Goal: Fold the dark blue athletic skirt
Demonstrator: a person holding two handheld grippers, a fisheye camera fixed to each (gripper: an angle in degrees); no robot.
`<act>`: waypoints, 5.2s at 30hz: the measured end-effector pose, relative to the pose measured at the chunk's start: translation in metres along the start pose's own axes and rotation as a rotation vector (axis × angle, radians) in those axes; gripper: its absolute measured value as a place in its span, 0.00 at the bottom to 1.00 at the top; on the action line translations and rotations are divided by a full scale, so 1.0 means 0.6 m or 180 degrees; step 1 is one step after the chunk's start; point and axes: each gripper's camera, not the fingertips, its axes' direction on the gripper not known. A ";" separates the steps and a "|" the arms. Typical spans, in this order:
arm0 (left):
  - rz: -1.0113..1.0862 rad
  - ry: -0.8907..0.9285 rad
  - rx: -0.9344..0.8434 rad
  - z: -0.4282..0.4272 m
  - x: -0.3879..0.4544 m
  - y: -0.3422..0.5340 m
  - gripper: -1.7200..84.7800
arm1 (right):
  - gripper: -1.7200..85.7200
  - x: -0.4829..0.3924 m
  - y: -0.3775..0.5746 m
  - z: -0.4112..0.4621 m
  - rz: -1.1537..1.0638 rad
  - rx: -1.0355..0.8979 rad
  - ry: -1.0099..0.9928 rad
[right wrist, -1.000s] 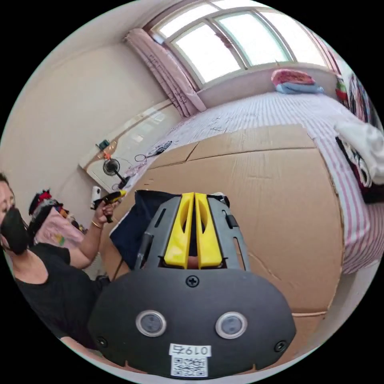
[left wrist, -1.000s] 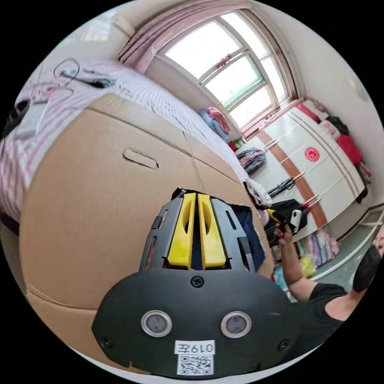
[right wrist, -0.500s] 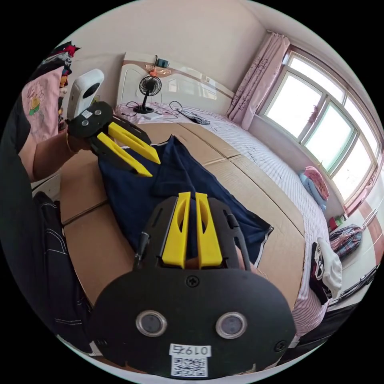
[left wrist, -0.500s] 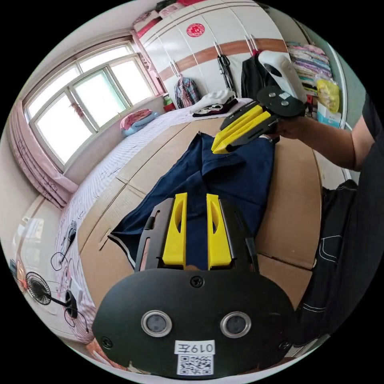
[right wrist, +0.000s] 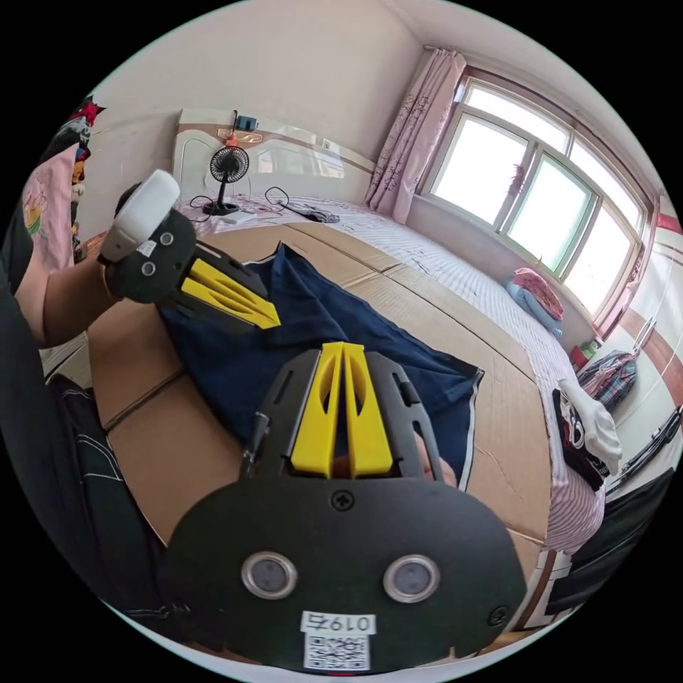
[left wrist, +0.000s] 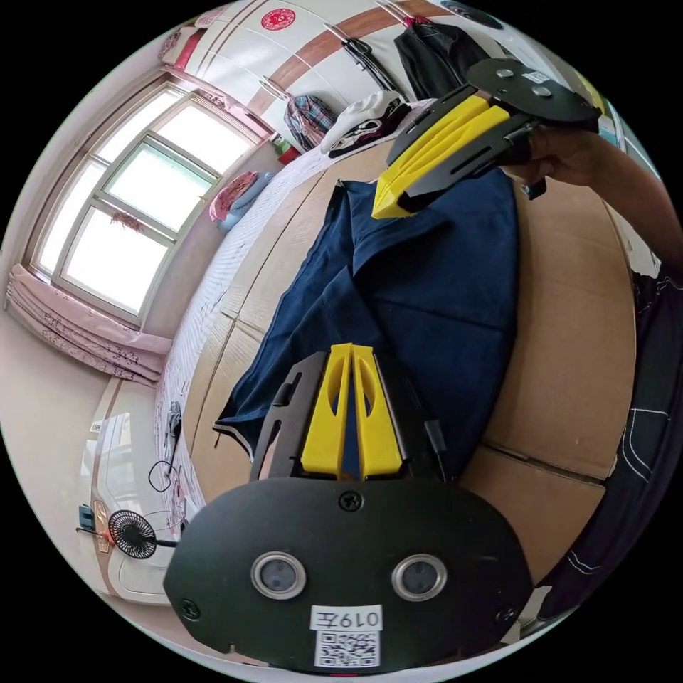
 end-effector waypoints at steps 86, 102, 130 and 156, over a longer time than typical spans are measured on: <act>-0.2621 0.1685 0.0187 0.317 -0.713 0.515 0.05 | 0.01 0.324 -0.180 0.455 0.0773 -0.0964 -0.0919; -0.2427 0.1088 -0.0390 0.271 -0.598 0.428 0.03 | 0.04 0.346 -0.137 0.396 0.0579 -0.1015 -0.0839; 0.2087 -0.0475 0.0805 -0.032 0.153 -0.128 0.10 | 0.01 0.424 0.218 0.104 0.1724 -0.1022 -0.0232; 0.0861 0.0603 0.0713 0.054 0.070 -0.230 0.03 | 0.01 0.523 0.346 0.130 0.1735 -0.0984 -0.0404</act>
